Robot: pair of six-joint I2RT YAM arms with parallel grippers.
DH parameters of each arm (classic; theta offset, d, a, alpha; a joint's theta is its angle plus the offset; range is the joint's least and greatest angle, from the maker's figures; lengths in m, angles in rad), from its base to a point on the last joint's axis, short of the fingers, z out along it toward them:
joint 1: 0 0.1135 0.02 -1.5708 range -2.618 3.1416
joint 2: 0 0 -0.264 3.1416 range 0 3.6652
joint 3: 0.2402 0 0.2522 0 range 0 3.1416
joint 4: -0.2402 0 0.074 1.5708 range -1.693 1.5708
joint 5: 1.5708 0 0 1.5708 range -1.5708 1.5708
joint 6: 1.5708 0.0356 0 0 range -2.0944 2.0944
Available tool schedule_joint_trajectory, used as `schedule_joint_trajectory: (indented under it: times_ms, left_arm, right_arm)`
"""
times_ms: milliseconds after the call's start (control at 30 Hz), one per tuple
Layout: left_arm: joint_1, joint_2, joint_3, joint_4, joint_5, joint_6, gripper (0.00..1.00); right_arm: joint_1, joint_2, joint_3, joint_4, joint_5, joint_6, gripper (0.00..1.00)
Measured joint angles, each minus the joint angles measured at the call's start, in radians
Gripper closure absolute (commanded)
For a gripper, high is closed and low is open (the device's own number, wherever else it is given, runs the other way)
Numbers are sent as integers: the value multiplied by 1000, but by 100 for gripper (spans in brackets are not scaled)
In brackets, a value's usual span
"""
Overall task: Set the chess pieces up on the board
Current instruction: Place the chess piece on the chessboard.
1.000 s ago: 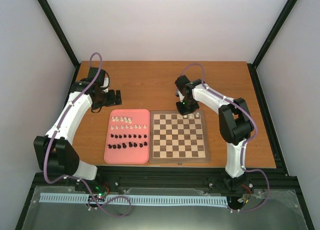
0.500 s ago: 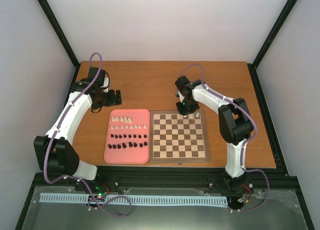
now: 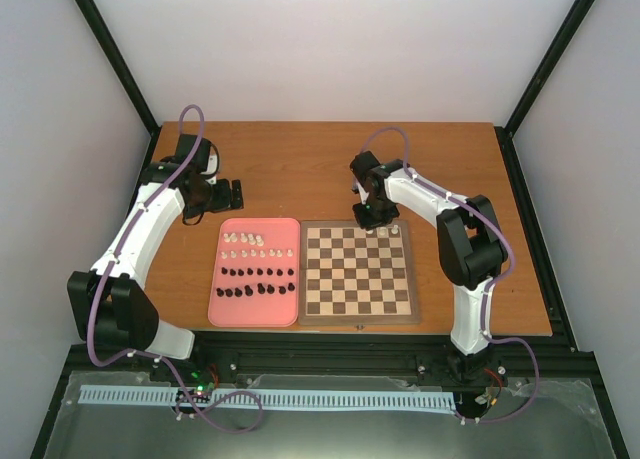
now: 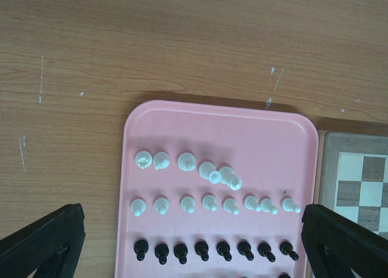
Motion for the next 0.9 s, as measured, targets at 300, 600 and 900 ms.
schedule_joint_trajectory:
  times_ms: [300,600,900]
  left_arm:
    - [0,0,0,0,4,0,0]
    - [0,0,0,0,4,0,0]
    - [0,0,0,1,4,0,0]
  right_arm:
    - [0,0,0,-1,24,-1,76]
    - [0,0,0,0,2,-20,68]
    - [-1,0,4,0,-24,-30,55]
